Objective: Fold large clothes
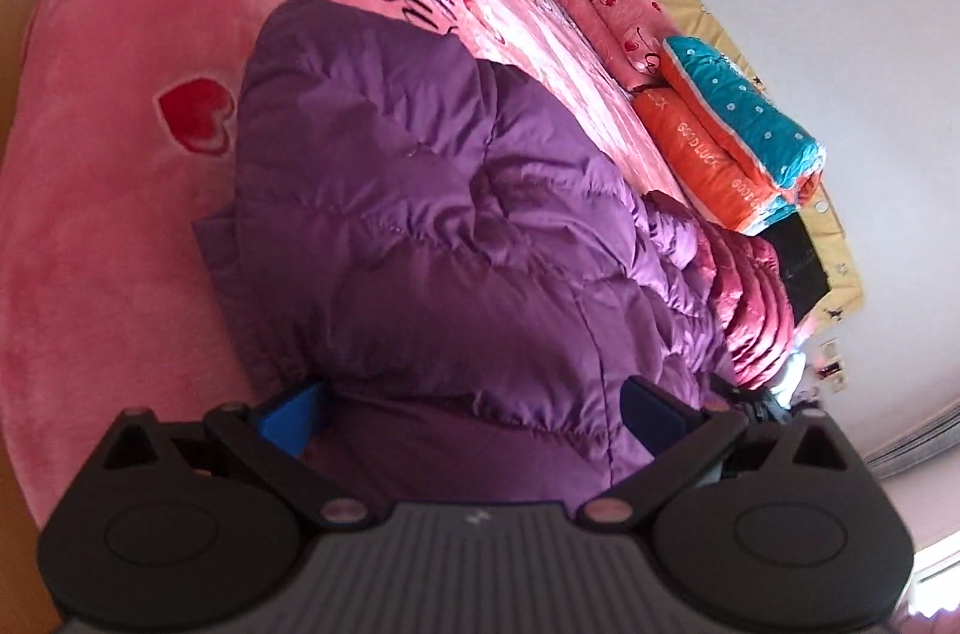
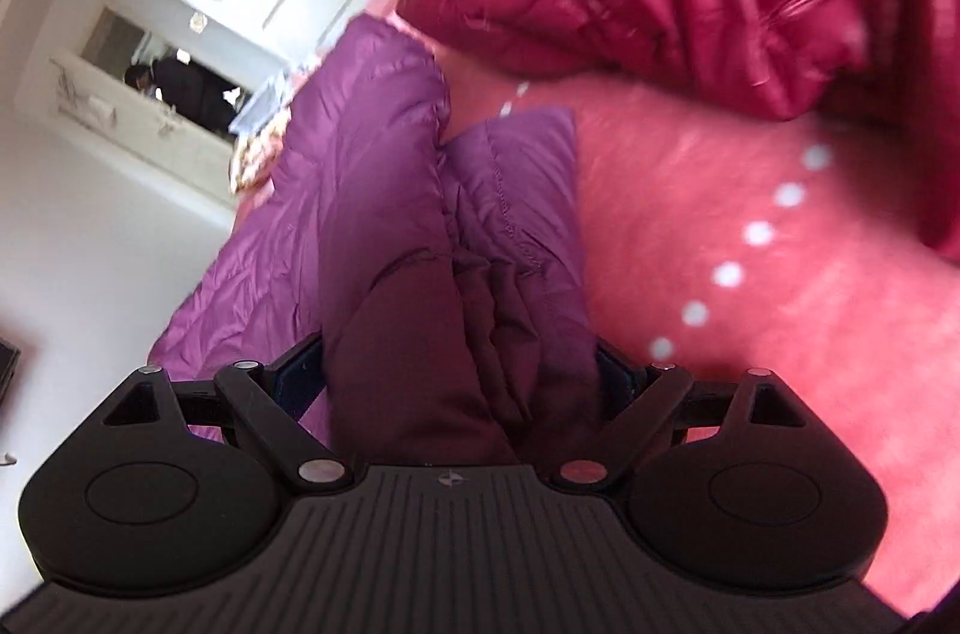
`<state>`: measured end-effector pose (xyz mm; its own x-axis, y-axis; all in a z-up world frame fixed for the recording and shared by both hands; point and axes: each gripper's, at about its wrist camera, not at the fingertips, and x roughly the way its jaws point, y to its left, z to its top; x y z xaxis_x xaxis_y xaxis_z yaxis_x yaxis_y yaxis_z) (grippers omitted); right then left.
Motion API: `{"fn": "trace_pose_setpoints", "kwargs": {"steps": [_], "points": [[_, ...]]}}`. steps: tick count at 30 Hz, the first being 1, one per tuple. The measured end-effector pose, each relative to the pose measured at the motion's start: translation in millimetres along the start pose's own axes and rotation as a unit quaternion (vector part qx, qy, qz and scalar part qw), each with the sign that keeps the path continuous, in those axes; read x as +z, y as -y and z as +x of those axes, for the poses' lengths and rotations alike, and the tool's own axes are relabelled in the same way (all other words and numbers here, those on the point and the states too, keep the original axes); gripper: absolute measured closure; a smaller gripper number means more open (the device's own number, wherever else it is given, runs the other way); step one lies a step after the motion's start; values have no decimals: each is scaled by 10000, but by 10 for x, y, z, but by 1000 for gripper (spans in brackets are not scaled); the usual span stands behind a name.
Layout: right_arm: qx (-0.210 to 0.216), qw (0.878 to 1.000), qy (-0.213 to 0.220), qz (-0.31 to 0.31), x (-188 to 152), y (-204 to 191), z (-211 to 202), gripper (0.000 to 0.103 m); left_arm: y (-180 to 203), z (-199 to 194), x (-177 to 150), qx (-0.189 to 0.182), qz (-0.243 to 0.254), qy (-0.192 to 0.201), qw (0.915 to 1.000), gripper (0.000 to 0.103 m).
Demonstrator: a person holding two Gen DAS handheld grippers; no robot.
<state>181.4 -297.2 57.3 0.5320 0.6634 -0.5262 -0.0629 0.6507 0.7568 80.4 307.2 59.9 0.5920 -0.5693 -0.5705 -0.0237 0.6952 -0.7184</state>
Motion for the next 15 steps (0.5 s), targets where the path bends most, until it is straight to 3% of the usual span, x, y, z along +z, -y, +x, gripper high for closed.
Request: {"fn": "trace_pose_setpoints", "kwargs": {"steps": [4,8,12,15], "points": [[86,9994,-262,232,167,23,129,0,-129,83,55,-186,-426,-115,9989,1],[-60,9983,-519,242,344,-14,247,0,-152,-21,91,-102,-686,-152,9975,1],[-240,9971,-727,-4,420,-90,313,0,-211,-173,108,24,-829,81,9965,1],[-252,9958,-882,-35,474,-122,479,0,-272,27,110,62,-1023,-94,9947,1]]}}
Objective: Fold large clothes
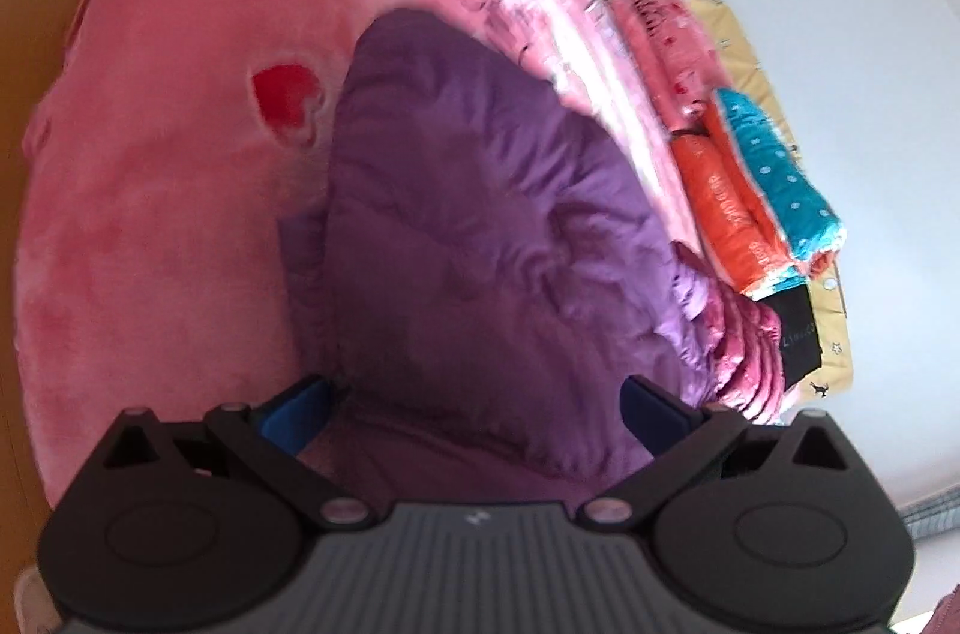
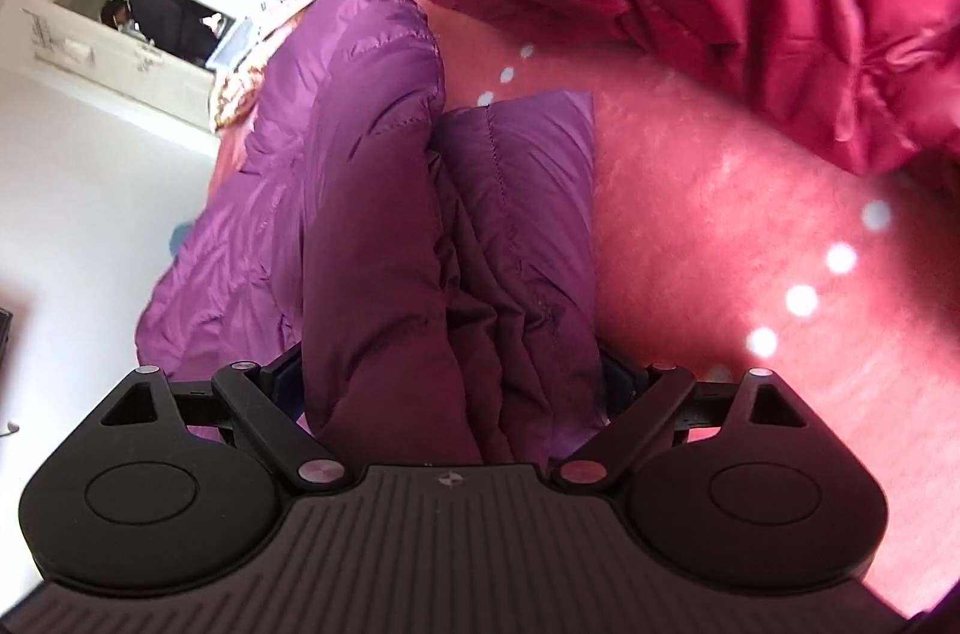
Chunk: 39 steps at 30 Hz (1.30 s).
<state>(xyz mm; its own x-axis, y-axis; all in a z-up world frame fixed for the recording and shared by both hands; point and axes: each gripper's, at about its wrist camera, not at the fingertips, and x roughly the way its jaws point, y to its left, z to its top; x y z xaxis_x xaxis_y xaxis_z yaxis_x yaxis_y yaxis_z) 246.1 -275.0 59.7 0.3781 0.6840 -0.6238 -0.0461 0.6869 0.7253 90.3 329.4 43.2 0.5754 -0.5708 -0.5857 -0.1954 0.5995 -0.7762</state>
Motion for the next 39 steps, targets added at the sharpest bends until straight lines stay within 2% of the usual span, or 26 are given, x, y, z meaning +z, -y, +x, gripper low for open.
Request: {"fn": "trace_pose_setpoints", "kwargs": {"steps": [2,8,11,14,16,17,18,19,21,22,24,27,31,35,39], "points": [[75,9999,-71,9,48,-11,69,0,4,189,6,60,75,-122,9999,1],[509,9969,-55,591,70,47,149,0,93,477,16,-53,238,75,9997,1],[364,9968,134,703,10,-31,125,0,201,552,39,-200,414,-77,9989,1],[-110,9984,223,503,-4,-301,164,0,380,666,67,-340,621,-256,9972,2],[-516,9980,289,202,7,-556,161,13,486,714,93,-316,687,-323,9966,7],[-723,9968,334,4,15,-706,151,27,525,715,104,-306,712,-336,9964,14],[-918,9948,388,-210,15,-858,135,37,569,702,125,-284,749,-328,9962,22],[-1089,9922,443,-418,15,-1010,123,40,604,684,141,-254,780,-315,9961,26],[-1405,9847,557,-870,4,-1325,136,48,658,641,186,-201,766,-283,9965,40],[-1508,9808,631,-1065,8,-1476,138,50,681,610,211,-196,747,-260,9967,44],[-1619,9726,879,-1418,23,-1782,113,55,761,557,263,-226,790,-159,9965,53],[-1667,9594,1288,-1875,118,-2191,130,60,934,463,412,-317,954,92,9949,59],[-1647,9444,1784,-2217,350,-2590,236,62,1141,346,749,-519,1157,545,9904,61],[-1598,9336,2210,-2324,646,-2770,491,62,1279,336,1184,-484,1511,917,9831,61],[-1596,9264,2516,-2301,904,-2719,893,62,1338,521,1634,-143,2005,1276,9712,61]]}}
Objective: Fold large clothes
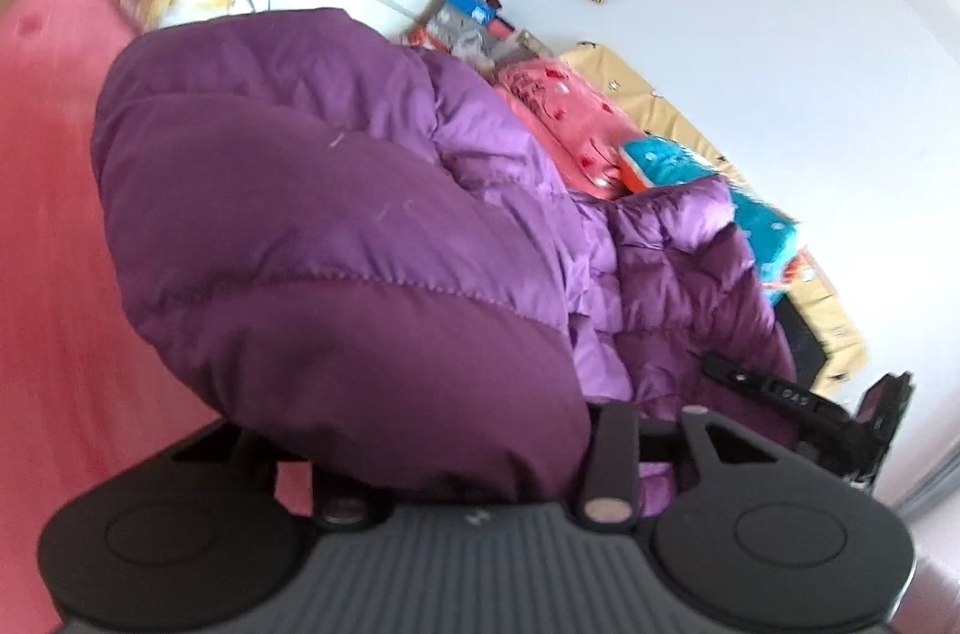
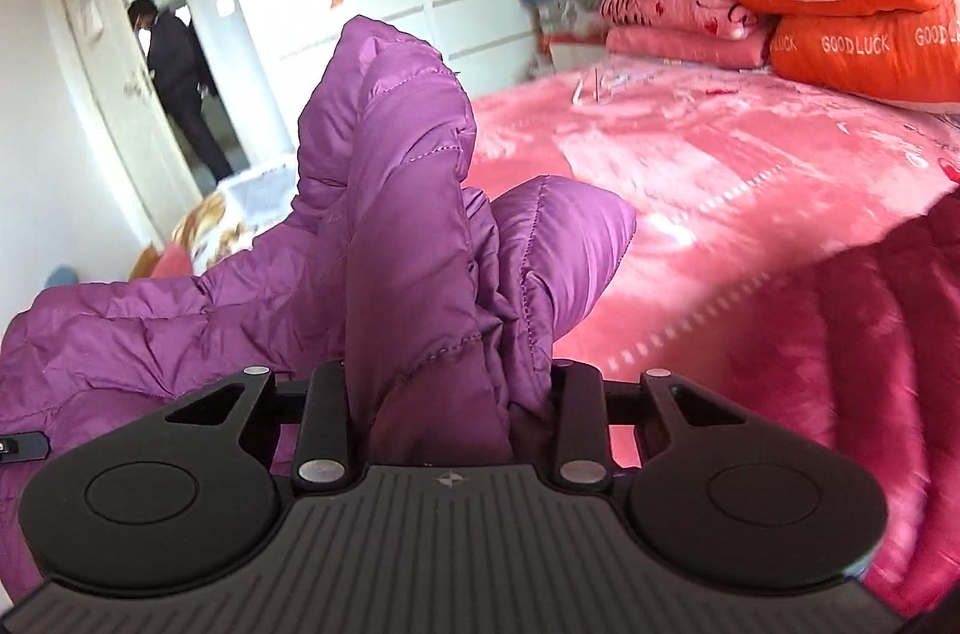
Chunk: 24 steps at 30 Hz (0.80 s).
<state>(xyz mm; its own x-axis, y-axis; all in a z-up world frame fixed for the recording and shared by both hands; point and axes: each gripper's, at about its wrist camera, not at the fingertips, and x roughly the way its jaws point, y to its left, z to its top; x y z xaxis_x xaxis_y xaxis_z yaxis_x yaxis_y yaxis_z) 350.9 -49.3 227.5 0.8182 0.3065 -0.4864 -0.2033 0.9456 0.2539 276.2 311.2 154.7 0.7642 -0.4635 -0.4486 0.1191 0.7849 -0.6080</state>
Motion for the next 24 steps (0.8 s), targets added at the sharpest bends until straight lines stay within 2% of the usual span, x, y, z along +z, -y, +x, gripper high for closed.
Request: {"fn": "trace_pose_setpoints", "kwargs": {"steps": [2,5,7,10,14,17,19,24], "points": [[-120,9999,41,44,-26,-26,296,62,-135,224,121,204,68,10,9998,61],[-471,9988,-56,-112,-158,29,646,60,-430,518,192,733,190,-68,9971,60],[-818,9961,-226,-227,-243,53,919,58,-591,714,145,1051,129,-164,9942,56],[-1203,9919,-298,-293,-340,137,1125,48,-753,794,55,1201,125,-117,9926,42],[-1319,9908,-294,-90,-345,276,1077,23,-829,742,4,1417,199,-77,9897,18],[-1527,9883,-9,8,-332,231,1047,0,-754,669,50,1600,285,-13,9867,11],[-1563,9875,218,26,-301,200,890,0,-701,557,52,1843,398,132,9820,2],[-1345,9886,560,389,-361,321,442,0,-566,101,-61,2430,835,614,9645,1]]}}
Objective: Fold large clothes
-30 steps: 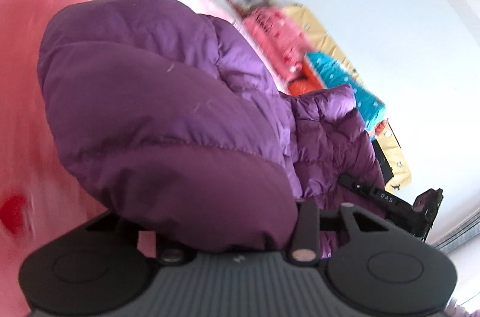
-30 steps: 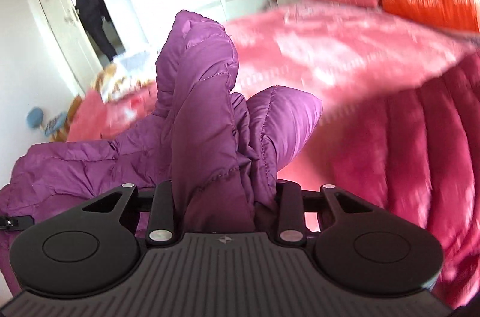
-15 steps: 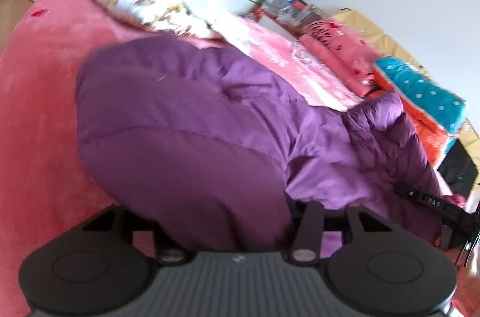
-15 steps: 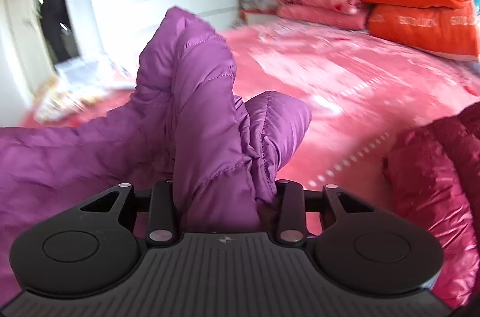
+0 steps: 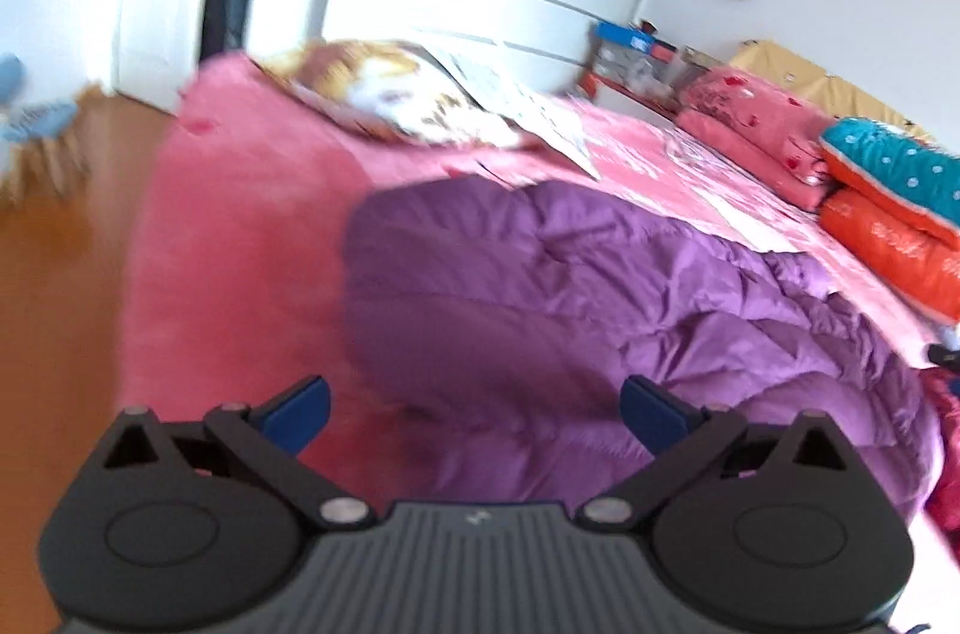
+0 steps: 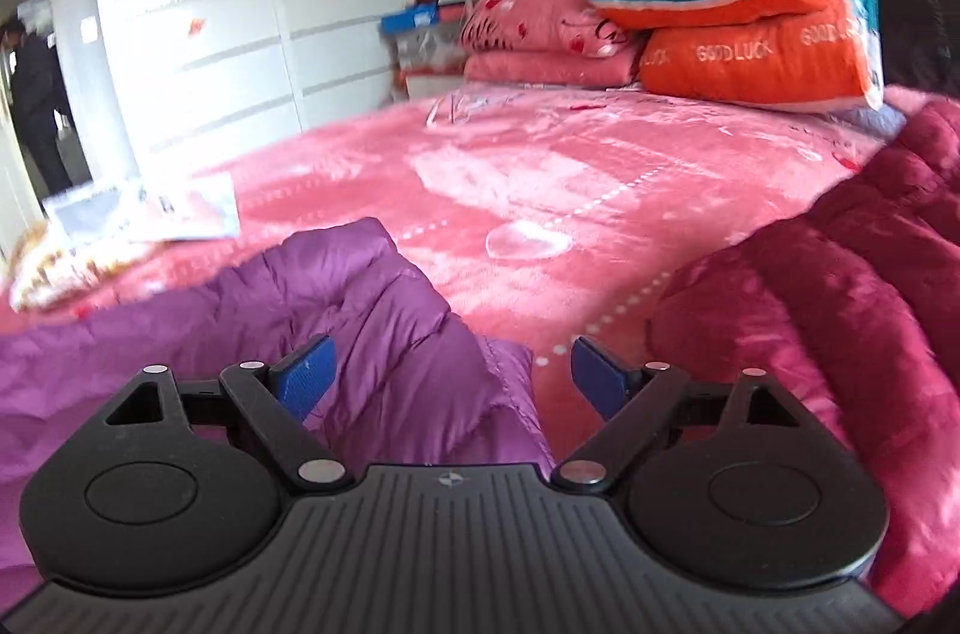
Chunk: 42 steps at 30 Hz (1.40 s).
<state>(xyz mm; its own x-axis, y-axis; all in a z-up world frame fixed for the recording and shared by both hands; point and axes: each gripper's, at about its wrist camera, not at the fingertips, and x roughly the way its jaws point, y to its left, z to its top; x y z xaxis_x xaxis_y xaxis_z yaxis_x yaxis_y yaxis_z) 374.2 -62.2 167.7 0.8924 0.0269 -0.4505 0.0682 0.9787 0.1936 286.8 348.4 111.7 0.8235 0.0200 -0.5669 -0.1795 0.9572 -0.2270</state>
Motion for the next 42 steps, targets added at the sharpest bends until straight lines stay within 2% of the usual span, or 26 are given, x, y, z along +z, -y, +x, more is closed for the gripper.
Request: {"fn": "trace_pose_setpoints", "kwargs": {"steps": [4,7,12,16,20,22,28,32,36,42], "points": [[193,9995,58,225,-241,80,-413,0,43,-409,-223,224,176,106,9995,1],[342,9987,-55,379,-516,108,-706,0,170,-672,-507,225,300,119,9992,1],[456,9976,-233,475,-1032,131,-1261,0,502,-1039,-1094,-83,505,37,9987,1],[393,9982,-327,318,-1403,123,-1788,0,785,-1372,-1506,-340,652,140,9972,1],[200,9992,-255,232,-1566,171,-2467,0,1020,-1845,-1793,-617,681,230,9955,1],[47,9992,-251,323,-1602,215,-2818,0,1137,-2105,-1871,-736,798,256,9938,1],[-466,9970,56,608,-1592,362,-4074,0,1432,-3040,-1941,-772,953,462,9914,1],[-539,9968,446,382,-1594,327,-4761,0,1560,-3544,-2007,-983,944,592,9889,1],[-596,9957,665,248,-1608,313,-5213,0,1598,-3934,-2068,-1107,795,622,9887,1],[-610,9953,738,149,-1701,304,-5612,0,1570,-4269,-2165,-1013,981,688,9876,1]]}}
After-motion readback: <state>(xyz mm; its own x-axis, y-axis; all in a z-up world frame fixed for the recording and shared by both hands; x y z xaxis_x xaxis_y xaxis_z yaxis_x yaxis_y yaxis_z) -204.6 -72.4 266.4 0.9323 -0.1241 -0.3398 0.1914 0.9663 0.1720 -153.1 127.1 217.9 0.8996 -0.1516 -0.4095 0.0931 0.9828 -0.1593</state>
